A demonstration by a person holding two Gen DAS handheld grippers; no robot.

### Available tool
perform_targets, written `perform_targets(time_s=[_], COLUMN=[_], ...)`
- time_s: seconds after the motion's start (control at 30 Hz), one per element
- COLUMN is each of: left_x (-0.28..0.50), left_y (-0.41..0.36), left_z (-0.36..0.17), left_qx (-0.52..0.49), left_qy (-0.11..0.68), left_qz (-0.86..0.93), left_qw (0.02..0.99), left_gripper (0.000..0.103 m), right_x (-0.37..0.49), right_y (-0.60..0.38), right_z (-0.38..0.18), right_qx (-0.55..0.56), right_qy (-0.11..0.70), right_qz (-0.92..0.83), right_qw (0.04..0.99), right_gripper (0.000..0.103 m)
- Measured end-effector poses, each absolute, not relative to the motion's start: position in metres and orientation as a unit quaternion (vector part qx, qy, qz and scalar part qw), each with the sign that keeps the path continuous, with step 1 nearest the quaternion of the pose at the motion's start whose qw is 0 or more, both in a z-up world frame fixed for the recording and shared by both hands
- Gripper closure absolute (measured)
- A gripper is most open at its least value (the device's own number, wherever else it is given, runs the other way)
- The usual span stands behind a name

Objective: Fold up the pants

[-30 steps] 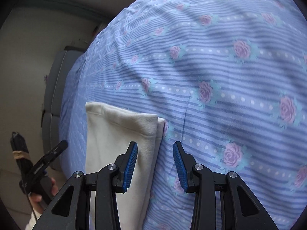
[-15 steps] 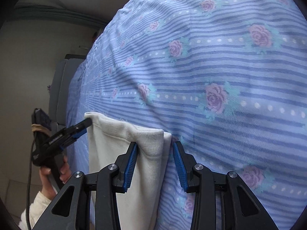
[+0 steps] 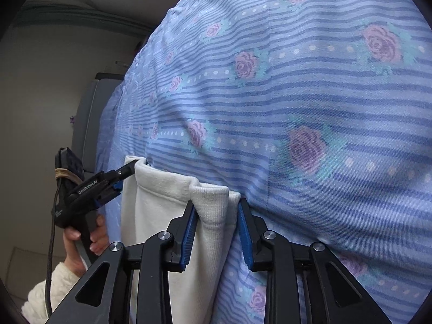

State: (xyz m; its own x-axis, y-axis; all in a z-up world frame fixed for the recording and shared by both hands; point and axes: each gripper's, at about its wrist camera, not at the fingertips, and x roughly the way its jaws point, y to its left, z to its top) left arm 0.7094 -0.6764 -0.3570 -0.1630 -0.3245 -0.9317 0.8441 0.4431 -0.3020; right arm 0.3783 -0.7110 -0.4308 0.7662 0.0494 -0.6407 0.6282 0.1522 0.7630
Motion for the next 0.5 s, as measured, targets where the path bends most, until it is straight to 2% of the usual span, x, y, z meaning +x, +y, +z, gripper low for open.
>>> perform_targets(time_s=[0.03, 0.13, 0.37, 0.5], left_x=[0.707, 0.701, 0.681, 0.676], left_y=[-0.677, -0.675, -0.652, -0.623], left_z=[-0.355, -0.345, -0.272, -0.213], left_qx=[0.217, 0.212, 0.179, 0.166], left_qy=[0.596, 0.593, 0.552, 0.519], left_qz=[-0.477, -0.472, -0.505, -0.517], left_qw=[0.608, 0.617, 0.639, 0.66], left_gripper=[0.075, 0.081, 0.082, 0.082], right_x=[0.38, 0.384, 0.379, 0.385], right_y=[-0.712, -0.717, -0.707, -0.682], right_z=[-0.429, -0.417, -0.337, -0.268], right_qx=[0.614, 0.604, 0.554, 0.471], right_qy=[0.281, 0.298, 0.298, 0.303], right_qz=[-0.2, -0.187, -0.176, -0.158], right_qw=[0.71, 0.715, 0.757, 0.813], right_gripper=[0.076, 0.079, 0.082, 0.082])
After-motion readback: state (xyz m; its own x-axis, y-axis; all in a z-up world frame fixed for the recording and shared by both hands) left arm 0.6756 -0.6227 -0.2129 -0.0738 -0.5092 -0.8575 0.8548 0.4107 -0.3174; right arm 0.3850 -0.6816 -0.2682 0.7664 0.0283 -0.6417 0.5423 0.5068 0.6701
